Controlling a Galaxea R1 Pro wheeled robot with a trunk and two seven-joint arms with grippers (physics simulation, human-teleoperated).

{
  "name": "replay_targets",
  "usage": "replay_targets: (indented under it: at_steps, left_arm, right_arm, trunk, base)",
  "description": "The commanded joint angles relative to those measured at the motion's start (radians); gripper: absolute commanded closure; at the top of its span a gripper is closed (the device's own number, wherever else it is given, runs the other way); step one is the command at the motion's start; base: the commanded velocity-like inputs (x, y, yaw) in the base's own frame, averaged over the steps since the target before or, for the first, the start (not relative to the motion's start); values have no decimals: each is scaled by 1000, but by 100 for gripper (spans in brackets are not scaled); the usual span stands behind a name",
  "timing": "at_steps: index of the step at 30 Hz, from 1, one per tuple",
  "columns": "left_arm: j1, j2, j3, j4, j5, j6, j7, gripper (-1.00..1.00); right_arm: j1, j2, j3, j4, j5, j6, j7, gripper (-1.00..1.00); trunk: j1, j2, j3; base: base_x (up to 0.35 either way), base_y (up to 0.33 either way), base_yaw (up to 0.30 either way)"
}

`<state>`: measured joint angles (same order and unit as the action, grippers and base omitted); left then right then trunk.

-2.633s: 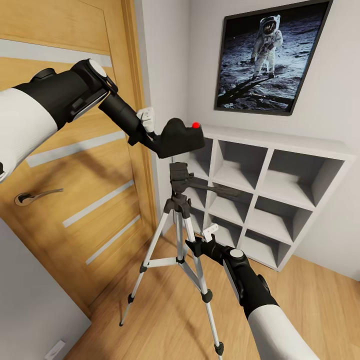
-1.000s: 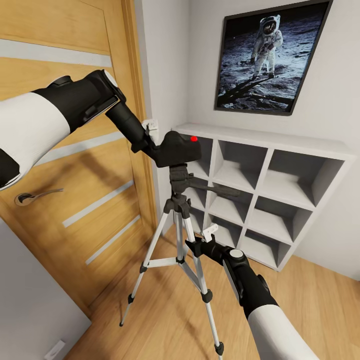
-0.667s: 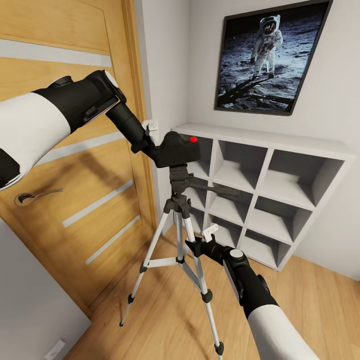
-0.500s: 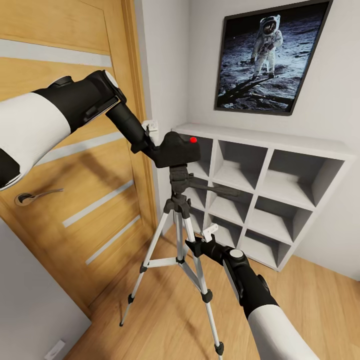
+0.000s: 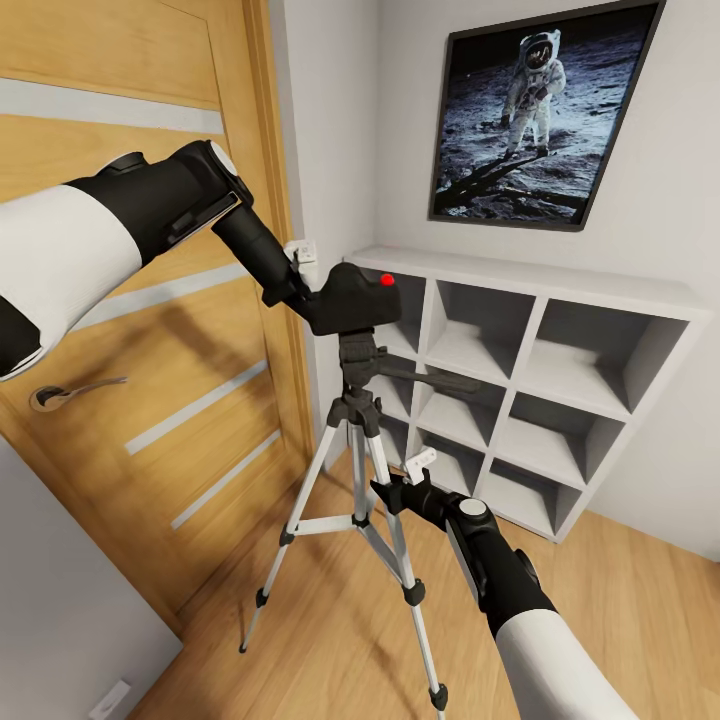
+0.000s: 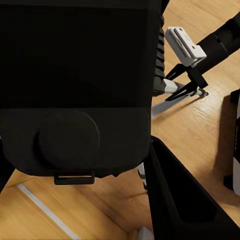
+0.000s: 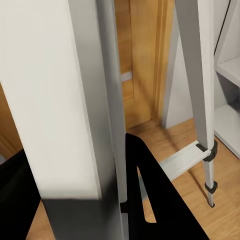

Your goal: Attach the digital camera to the camera tripod in the bedroom.

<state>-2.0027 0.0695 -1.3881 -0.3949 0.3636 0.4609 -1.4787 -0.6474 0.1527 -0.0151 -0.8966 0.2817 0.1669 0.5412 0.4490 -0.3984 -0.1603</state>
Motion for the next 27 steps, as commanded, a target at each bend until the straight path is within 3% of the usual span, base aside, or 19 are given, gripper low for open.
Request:
replay_targets:
  at_steps: [1, 13, 14, 27]
  left_arm:
    - [-2, 1, -7, -2, 8, 5, 0, 100]
    - [-2, -2, -6, 1, 12, 7, 10, 100]
    - [-2, -3, -6, 2, 12, 7, 10, -100]
    - [-2, -12, -6, 30, 9, 5, 12, -100]
  right_arm:
    - [0, 0, -3, 50, 20, 3, 5, 100]
    - [-1, 0, -3, 51, 20, 3, 5, 100]
    - [0, 0, -3, 50, 20, 3, 5, 100]
    - [0, -1, -3, 50, 21, 3, 5, 100]
  trunk:
    - [1, -2, -2]
    - [1, -2, -2]
    - [1, -2, -2]
    - [1, -2, -2]
  base:
    - [0, 0, 0]
    - [0, 0, 0]
    - [0, 0, 0]
    - [0, 0, 0]
